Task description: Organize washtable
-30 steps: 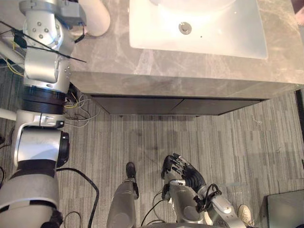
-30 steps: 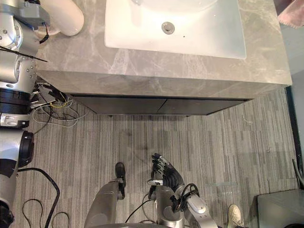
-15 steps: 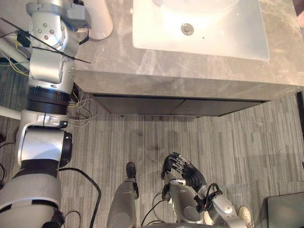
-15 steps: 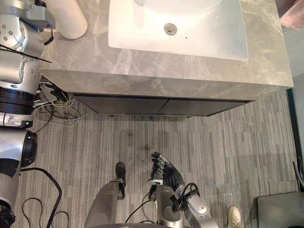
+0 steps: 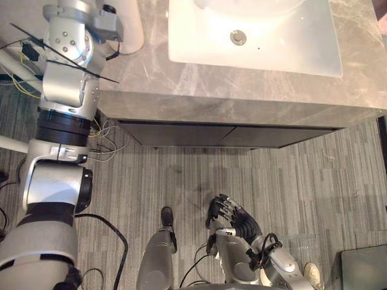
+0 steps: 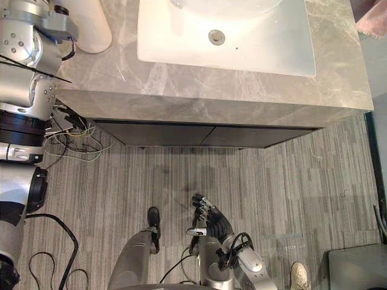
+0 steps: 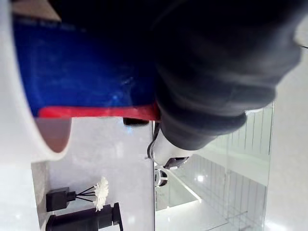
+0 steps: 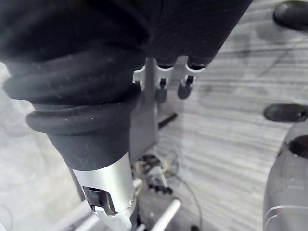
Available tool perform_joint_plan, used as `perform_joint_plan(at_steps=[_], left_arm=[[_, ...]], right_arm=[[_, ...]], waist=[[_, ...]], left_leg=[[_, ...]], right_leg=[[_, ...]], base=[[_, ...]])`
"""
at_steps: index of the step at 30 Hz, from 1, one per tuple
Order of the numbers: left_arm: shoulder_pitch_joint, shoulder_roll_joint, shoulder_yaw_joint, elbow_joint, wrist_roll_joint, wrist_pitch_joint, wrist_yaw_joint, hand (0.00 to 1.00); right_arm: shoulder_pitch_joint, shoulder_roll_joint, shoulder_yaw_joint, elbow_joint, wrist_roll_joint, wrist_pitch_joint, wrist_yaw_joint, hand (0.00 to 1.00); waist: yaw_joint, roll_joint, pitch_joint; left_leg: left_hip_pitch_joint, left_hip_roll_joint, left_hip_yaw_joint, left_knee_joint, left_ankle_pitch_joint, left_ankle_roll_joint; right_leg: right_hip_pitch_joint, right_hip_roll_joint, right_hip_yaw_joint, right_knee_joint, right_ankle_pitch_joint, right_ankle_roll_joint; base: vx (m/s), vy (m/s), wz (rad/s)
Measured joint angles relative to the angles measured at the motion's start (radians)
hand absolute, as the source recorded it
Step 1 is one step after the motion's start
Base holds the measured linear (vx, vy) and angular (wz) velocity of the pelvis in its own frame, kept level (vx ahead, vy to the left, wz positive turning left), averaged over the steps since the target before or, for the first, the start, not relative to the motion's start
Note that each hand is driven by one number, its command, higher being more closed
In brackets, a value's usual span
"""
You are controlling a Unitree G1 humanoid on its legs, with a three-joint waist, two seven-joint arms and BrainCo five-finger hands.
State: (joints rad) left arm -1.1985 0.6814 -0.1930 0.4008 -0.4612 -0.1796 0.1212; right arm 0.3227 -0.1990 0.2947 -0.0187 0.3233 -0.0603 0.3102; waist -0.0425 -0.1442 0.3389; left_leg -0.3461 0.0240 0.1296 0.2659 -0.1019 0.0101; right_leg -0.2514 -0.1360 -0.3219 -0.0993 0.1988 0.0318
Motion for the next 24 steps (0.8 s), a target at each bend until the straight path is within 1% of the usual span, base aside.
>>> perform_joint_plan(at_steps=[4,7,12,15,17,20,22,24], left_arm=[[-0.004,0.000,-0.003,0.001,0.000,0.001,-0.014,0.00],[-0.009,0.005,-0.005,0.002,-0.003,0.001,-0.029,0.00],[-0.030,0.017,-0.037,0.014,-0.011,0.008,-0.054,0.00],[-0.030,0.026,-0.042,0.033,-0.012,0.009,-0.056,0.00],[-0.032,0.035,-0.042,0.036,-0.020,0.009,-0.056,0.00],[-0.047,0.048,-0.051,0.037,-0.033,0.009,-0.056,0.00],[-0.065,0.068,-0.076,0.038,-0.039,0.009,-0.057,0.00],[-0.093,0.084,-0.083,0.039,-0.051,0.008,-0.057,0.00]], right_arm=[[0.000,0.000,0.003,0.000,0.000,0.000,0.000,0.00],[0.000,0.000,0.009,0.001,0.000,0.000,0.000,0.00],[0.000,0.001,0.022,0.004,0.000,0.001,0.000,0.00],[0.000,0.001,0.022,0.006,0.000,0.002,0.000,0.00],[-0.001,0.003,0.023,0.008,0.000,0.002,0.000,0.00],[-0.004,0.011,0.028,0.028,0.000,0.002,0.000,0.00],[-0.011,0.020,0.031,0.045,0.001,0.006,-0.001,0.00],[-0.017,0.023,0.047,0.046,0.001,0.007,-0.001,0.00]], waist=[[0.000,0.005,-0.001],[0.001,0.014,-0.004],[0.003,0.034,-0.013],[0.003,0.055,-0.026],[0.004,0.061,-0.033],[0.004,0.064,-0.050],[0.006,0.064,-0.059],[0.009,0.063,-0.086]], left_leg=[[0.000,-0.001,0.000,0.000,0.000,0.000],[0.000,-0.001,0.000,0.000,0.000,0.000],[0.001,-0.003,-0.001,-0.001,0.001,0.001],[0.005,-0.005,-0.001,-0.007,0.001,0.001],[0.011,-0.005,-0.001,-0.010,0.002,0.001],[0.022,-0.006,-0.001,-0.026,0.010,0.004],[0.036,-0.007,-0.001,-0.034,0.013,0.003],[0.046,-0.010,-0.001,-0.056,0.025,0.002]], right_leg=[[0.000,0.000,0.000,0.000,0.000,0.000],[0.000,0.000,-0.001,0.000,0.000,0.000],[0.001,0.000,-0.001,0.000,0.000,0.000],[0.003,-0.002,-0.001,0.000,0.000,0.000],[0.007,-0.002,0.000,0.000,0.000,0.000],[0.011,-0.003,-0.002,0.000,0.000,0.000],[0.021,-0.004,-0.002,-0.001,0.000,0.000],[0.022,-0.006,-0.004,-0.001,-0.001,0.000]], base=[[0.00,0.000,0.00],[0.00,0.000,0.00],[0.00,0.000,0.00],[0.00,0.000,0.00],[0.00,0.000,0.00],[0.01,0.010,0.00],[0.02,0.033,0.01],[0.00,0.000,0.00]])
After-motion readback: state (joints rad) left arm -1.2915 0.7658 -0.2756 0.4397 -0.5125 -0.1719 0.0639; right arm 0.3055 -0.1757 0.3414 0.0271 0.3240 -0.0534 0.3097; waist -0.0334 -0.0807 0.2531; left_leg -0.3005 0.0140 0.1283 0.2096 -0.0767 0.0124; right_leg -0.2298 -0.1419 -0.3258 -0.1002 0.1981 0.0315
